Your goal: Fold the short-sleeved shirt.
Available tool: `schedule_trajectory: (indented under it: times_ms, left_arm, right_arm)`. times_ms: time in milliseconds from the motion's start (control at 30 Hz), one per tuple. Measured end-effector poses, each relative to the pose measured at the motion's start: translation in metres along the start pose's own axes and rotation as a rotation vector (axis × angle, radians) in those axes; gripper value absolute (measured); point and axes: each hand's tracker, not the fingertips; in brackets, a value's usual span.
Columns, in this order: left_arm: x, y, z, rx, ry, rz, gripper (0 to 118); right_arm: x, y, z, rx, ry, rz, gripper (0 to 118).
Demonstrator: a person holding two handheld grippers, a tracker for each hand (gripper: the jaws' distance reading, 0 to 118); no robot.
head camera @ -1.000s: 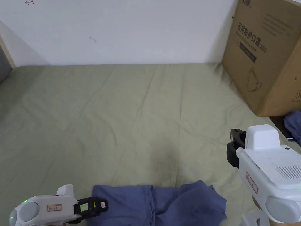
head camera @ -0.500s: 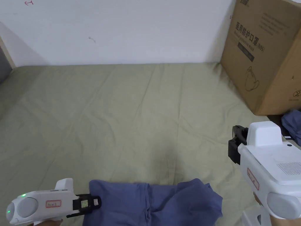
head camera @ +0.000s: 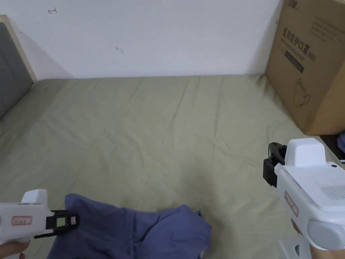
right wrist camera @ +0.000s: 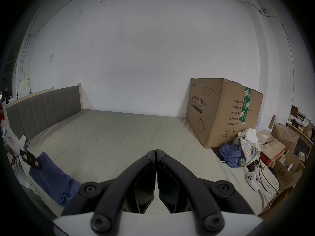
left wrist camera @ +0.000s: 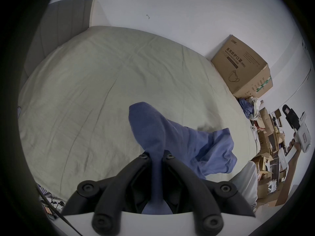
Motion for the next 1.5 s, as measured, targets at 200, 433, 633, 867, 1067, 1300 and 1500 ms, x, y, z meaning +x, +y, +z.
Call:
schedule_trajectory:
  times_ms: [200, 433, 633, 867, 1067, 1300, 1500]
  left_arm:
    - [0.077, 0.017, -0.009, -0.053, -0.115, -0.006, 9]
    - [0.145, 0.025, -0.068, -0.141, -0.172, -0.117, 9]
    - [0.198, 0.004, -0.136, -0.255, -0.148, -0.160, 9]
    - [0.230, -0.027, -0.189, -0.283, -0.059, -0.212, 18]
    - [0.241, -0.030, -0.170, -0.207, -0.115, -0.226, 78]
    - [0.233, -0.018, -0.096, 0.049, -0.152, -0.284, 94]
    - [0.210, -0.027, -0.074, 0.237, 0.036, -0.360, 92]
  right_arm:
    - [-0.001, 0.002, 0.003, 0.012, 0.016, 0.001, 0]
    - [0.011, 0.002, 0.011, 0.029, 0.007, -0.014, 0]
    - [0.024, -0.001, 0.017, 0.025, -0.017, -0.019, 0]
    - [0.038, -0.008, 0.022, 0.013, -0.049, -0.025, 0]
    - [0.042, -0.009, 0.022, 0.009, -0.059, -0.030, 0]
    - [0.037, -0.002, 0.023, 0.025, -0.051, -0.026, 0]
    - [0.032, 0.002, 0.024, 0.037, -0.037, -0.026, 0]
